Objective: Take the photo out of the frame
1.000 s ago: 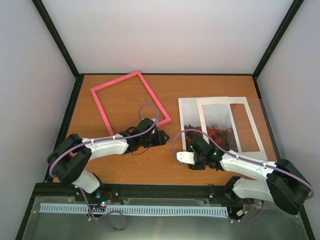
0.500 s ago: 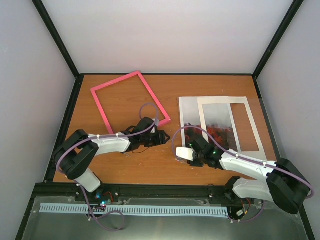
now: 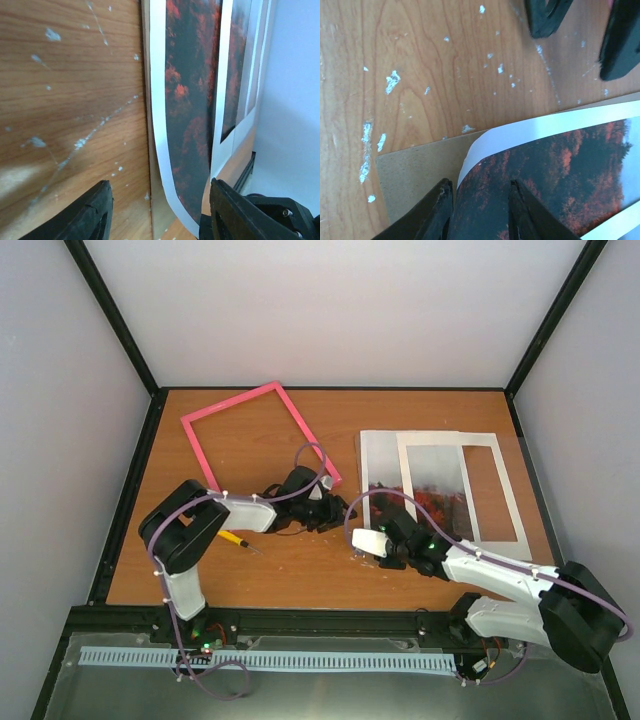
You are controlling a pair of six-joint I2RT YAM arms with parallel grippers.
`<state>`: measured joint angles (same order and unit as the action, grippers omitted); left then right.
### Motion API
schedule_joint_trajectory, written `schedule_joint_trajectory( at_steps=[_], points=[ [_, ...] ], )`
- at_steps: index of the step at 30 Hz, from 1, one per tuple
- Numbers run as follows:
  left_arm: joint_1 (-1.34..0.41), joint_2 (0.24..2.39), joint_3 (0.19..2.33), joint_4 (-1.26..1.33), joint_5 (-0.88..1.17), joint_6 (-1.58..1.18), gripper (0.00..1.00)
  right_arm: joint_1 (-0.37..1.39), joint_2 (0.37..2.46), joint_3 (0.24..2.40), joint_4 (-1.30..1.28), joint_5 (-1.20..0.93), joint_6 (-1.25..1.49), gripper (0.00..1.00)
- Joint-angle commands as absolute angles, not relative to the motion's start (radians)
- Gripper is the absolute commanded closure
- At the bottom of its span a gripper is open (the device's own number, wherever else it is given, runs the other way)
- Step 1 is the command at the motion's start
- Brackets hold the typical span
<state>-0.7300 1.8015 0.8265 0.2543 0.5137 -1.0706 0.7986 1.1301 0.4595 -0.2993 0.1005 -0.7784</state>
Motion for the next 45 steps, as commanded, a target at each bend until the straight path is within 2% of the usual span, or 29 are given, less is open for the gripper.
schedule_joint_trajectory(
  at_steps=[1, 20, 24, 27, 29, 45],
  points=[
    [-0.729, 1.832, 0.874, 0.306, 0.604, -1.125, 0.47, 0.806, 1.095, 0.477, -0.27, 0.12, -0.764, 0.69],
    [-0.763, 1.948, 0.999, 0.259, 0.704, -1.157, 0.58, 0.807, 1.094, 0.48, -0.27, 0.12, -0.762, 0.73],
    [-0.767, 1.959, 1.014, 0.229, 0.703, -1.17, 0.57, 0.807, 1.087, 0.479, -0.268, 0.123, -0.762, 0.74],
    [-0.769, 1.941, 1.008, 0.183, 0.675, -1.177, 0.5, 0.807, 1.08, 0.477, -0.268, 0.125, -0.762, 0.74],
    [-0.771, 1.923, 0.987, 0.186, 0.656, -1.186, 0.49, 0.806, 1.077, 0.475, -0.268, 0.125, -0.762, 0.75],
    [-0.794, 2.009, 1.067, 0.257, 0.731, -1.211, 0.57, 0.807, 1.081, 0.471, -0.261, 0.132, -0.762, 0.76]
  ],
)
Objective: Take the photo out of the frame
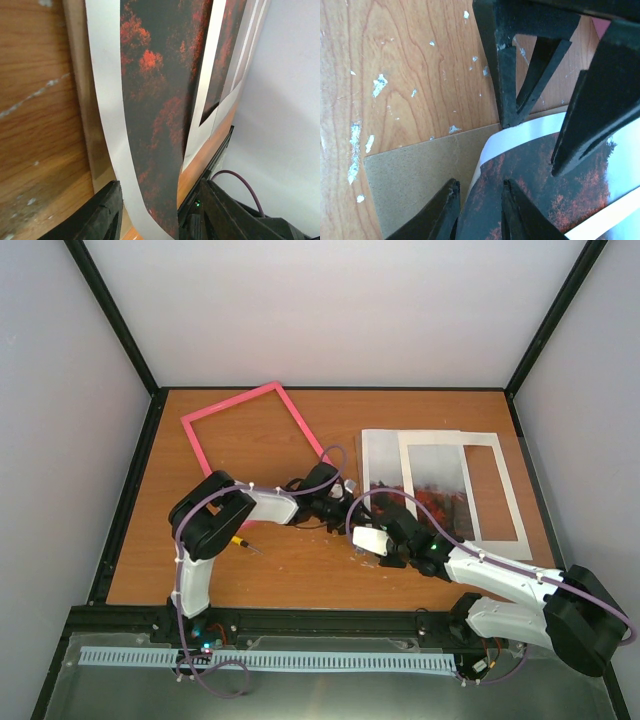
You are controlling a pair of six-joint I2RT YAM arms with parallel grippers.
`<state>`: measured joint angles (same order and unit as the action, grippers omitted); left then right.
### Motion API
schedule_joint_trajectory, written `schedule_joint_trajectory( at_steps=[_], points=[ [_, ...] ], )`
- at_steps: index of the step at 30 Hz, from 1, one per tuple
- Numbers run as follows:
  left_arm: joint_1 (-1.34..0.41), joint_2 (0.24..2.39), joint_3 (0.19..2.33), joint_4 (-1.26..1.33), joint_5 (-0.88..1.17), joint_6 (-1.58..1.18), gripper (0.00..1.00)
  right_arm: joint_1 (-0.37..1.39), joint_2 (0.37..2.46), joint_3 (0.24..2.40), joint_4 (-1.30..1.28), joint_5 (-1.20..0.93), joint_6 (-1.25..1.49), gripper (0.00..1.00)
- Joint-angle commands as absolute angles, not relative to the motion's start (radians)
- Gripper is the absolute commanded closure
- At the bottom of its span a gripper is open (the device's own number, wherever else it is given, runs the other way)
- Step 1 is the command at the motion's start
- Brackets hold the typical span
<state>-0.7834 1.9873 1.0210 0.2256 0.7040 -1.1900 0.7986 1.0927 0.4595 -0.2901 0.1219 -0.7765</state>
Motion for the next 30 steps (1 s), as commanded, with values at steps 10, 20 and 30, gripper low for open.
schedule_joint_trajectory(
  at_steps=[10, 20, 30],
  points=[
    [-0.802, 2.024, 1.077, 0.265, 0.724, -1.247, 0.58, 0.807, 1.084, 0.463, -0.254, 0.139, -0.764, 0.76],
    [-0.802, 2.03, 1.042, 0.31, 0.734, -1.275, 0.56, 0.807, 1.101, 0.455, -0.247, 0.138, -0.77, 0.93],
    [-0.802, 2.044, 1.04, 0.289, 0.73, -1.281, 0.54, 0.806, 1.066, 0.467, -0.268, 0.119, -0.764, 0.97]
  ],
)
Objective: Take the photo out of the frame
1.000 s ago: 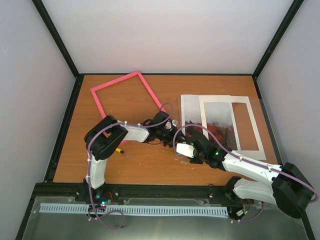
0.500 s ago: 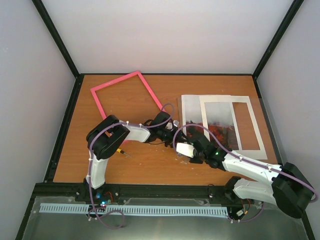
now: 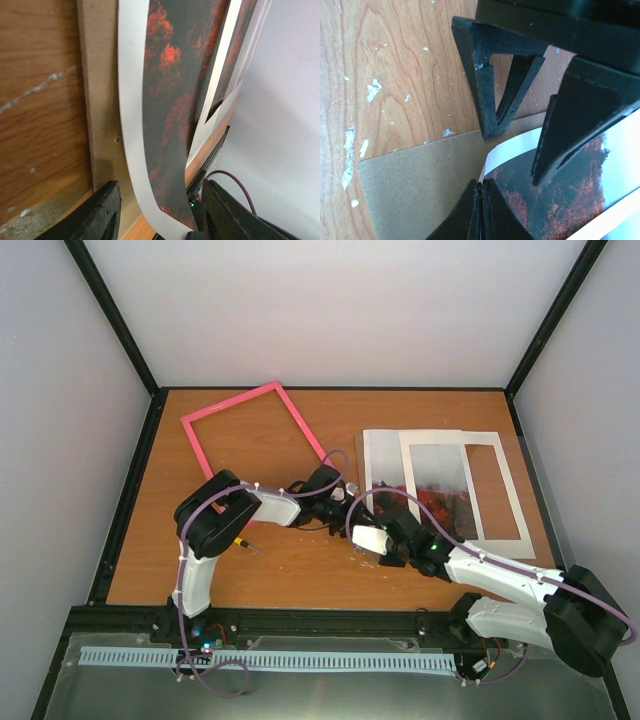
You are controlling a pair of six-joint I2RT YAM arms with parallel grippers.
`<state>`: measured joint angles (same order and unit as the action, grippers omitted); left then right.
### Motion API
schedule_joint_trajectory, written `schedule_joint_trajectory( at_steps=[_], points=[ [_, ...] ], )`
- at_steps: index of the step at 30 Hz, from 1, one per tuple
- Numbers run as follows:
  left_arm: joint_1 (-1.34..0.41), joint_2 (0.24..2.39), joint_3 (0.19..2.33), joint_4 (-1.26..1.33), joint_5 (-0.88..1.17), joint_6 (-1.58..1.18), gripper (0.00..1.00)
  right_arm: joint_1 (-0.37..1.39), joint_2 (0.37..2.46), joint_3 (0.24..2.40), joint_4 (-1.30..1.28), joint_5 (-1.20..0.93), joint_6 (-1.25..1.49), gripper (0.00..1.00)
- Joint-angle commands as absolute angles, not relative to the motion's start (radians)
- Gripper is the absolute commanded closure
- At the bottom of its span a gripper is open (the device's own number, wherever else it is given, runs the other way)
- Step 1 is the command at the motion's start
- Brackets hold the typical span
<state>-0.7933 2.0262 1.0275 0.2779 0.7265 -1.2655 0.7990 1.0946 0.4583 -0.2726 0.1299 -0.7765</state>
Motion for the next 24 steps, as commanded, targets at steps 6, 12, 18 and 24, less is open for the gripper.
schedule_joint_trajectory(
  at_steps=[6, 12, 18, 24],
  points=[
    [-0.802, 2.081, 1.072, 0.333, 0.727, -1.273, 0.55, 0.807, 1.027, 0.479, -0.326, 0.022, -0.766, 0.97],
    [-0.798, 2.118, 1.127, 0.349, 0.703, -1.261, 0.59, 0.807, 1.036, 0.498, -0.375, -0.041, -0.765, 0.97],
    [-0.778, 2.114, 1.131, 0.367, 0.658, -1.234, 0.71, 0.807, 1.034, 0.501, -0.393, -0.069, -0.768, 0.97],
    [-0.75, 2.096, 1.101, 0.378, 0.648, -1.202, 0.91, 0.805, 0.998, 0.556, -0.433, -0.068, -0.717, 0.59]
  ],
)
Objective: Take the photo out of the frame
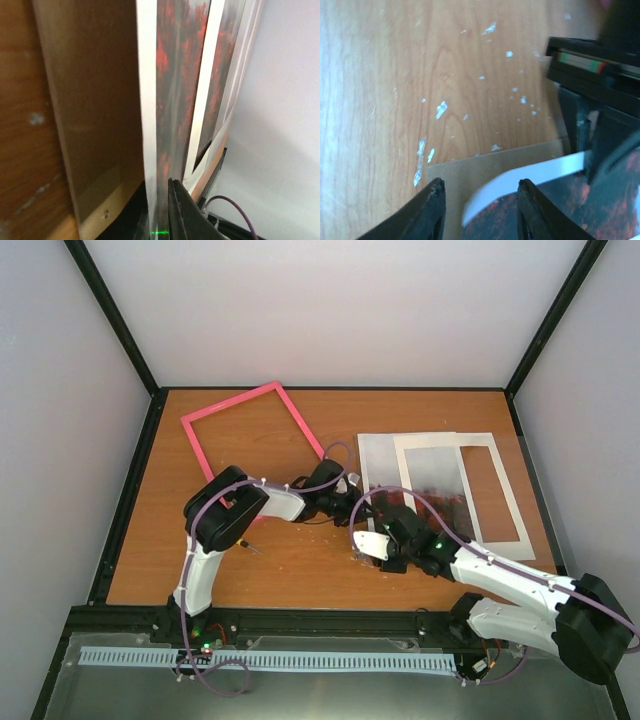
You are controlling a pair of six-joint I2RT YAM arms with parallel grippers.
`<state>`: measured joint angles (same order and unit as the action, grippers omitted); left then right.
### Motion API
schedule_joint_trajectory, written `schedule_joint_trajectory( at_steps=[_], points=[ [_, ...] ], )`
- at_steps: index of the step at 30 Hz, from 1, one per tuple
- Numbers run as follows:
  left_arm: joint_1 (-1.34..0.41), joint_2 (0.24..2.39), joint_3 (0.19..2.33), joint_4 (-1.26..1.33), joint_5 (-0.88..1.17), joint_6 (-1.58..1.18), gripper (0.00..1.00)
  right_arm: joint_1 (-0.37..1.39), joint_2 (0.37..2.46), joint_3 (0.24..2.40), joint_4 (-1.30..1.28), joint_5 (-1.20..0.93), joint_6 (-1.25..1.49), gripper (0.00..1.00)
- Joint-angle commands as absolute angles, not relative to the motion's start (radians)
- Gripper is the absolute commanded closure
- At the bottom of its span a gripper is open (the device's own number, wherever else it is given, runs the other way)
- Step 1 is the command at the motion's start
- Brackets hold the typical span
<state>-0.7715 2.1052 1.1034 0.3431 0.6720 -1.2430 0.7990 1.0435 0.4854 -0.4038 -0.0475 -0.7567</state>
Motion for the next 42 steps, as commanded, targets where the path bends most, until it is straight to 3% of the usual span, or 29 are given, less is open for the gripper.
schedule_joint_trajectory(
  at_steps=[1, 4, 11, 20, 32, 42],
  points=[
    [-0.747, 2.087, 1.093, 0.374, 0.643, -1.188, 0.94, 0.803, 0.98, 0.57, -0.437, -0.058, -0.708, 0.54],
    [-0.737, 2.04, 1.068, 0.34, 0.624, -1.137, 0.99, 0.759, 0.929, 0.617, -0.45, -0.066, -0.672, 0.45],
    [-0.726, 1.887, 1.036, 0.134, 0.544, -0.953, 0.99, 0.431, 0.975, 0.679, -0.445, -0.239, -0.532, 0.45],
    [-0.721, 1.66, 0.988, -0.129, 0.428, -0.771, 0.99, 0.137, 1.08, 0.825, -0.533, -0.263, -0.415, 0.45],
    [-0.684, 1.401, 1.062, -0.486, 0.227, -0.606, 0.99, 0.084, 1.127, 0.839, -0.535, -0.295, -0.32, 0.41],
    [-0.479, 1.385, 1.271, -0.553, 0.228, -0.485, 0.99, 0.084, 1.1, 0.815, -0.514, -0.267, -0.319, 0.4]
  ],
)
